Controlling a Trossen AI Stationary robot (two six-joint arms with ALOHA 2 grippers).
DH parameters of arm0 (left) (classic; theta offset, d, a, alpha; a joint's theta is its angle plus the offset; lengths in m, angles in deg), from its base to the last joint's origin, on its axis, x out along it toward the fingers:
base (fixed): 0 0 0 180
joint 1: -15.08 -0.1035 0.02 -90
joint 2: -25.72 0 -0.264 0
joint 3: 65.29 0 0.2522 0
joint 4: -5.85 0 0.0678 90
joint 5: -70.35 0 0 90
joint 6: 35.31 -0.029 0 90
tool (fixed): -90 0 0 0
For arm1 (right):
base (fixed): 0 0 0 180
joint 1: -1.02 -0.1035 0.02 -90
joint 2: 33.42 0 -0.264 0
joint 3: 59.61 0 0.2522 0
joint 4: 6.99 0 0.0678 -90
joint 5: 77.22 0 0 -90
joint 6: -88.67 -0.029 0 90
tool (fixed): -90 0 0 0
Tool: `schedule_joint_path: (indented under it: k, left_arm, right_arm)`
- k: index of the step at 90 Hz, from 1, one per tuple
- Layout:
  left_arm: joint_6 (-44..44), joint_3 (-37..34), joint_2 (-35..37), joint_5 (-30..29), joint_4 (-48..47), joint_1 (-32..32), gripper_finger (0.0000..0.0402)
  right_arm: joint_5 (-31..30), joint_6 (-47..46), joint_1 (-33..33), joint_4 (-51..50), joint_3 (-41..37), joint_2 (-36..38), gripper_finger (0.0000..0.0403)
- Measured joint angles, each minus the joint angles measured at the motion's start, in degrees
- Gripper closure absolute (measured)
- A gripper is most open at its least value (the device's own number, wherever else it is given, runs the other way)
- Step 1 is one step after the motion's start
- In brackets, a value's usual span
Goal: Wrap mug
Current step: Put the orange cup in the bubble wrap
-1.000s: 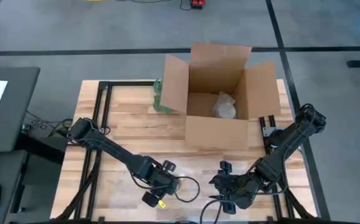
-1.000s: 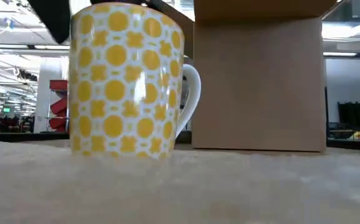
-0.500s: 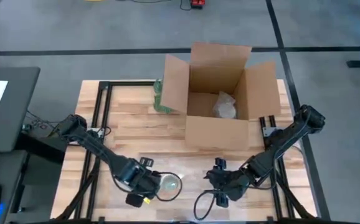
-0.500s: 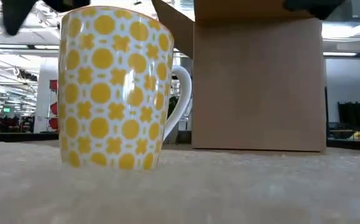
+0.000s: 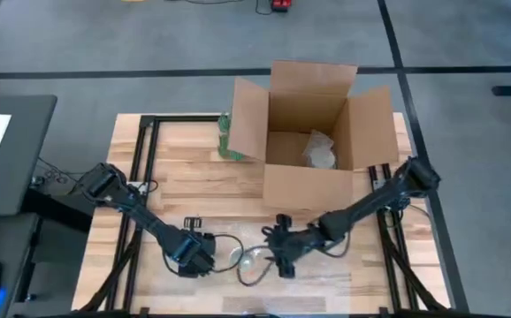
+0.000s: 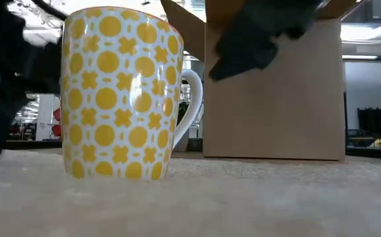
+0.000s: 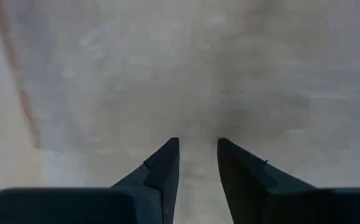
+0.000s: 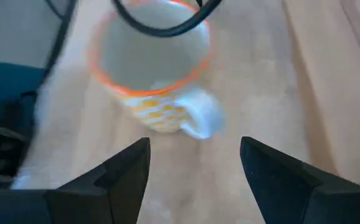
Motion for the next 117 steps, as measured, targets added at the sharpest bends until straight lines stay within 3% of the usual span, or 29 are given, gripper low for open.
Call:
schedule_joint_path:
  k: [10, 26, 44, 58, 73, 98, 117]
  left_arm:
    - [-1.95, -2.51, 0.10, -3.92, 0.15, -2.14, 0.0324]
    - [-6.49, -3.28, -0.18, -15.81, -0.39, -6.34, 0.0325]
    - [-13.65, -3.29, -0.34, -22.00, -0.13, -12.38, 0.0325]
    - [-16.46, -3.32, -0.36, -22.91, 0.56, -16.44, 0.0325]
    - [-17.53, -3.32, -0.34, -22.88, 1.77, -17.05, 0.0325]
    - [-12.82, -3.32, -0.32, -22.64, 0.70, -11.90, 0.0325]
    - [-5.62, -1.30, -0.29, -23.43, -7.95, -7.58, 0.0325]
  right_arm:
    - [3.32, 2.18, 2.30, -0.05, 0.47, -1.35, 0.0164]
    - [6.44, 4.94, 3.58, 0.83, 0.42, -1.67, 0.0164]
    - [7.16, 5.51, 3.49, 2.40, 0.47, -1.67, 0.0164]
    - [6.65, 2.53, 3.54, 3.27, 0.45, -1.67, 0.0164]
    - [2.19, -0.21, 3.71, 3.43, 0.45, -1.67, 0.0164]
    - [1.98, -1.30, 3.93, 4.13, 0.45, -1.67, 0.0164]
    - [2.44, -1.52, 3.56, 5.59, 0.45, -1.67, 0.0164]
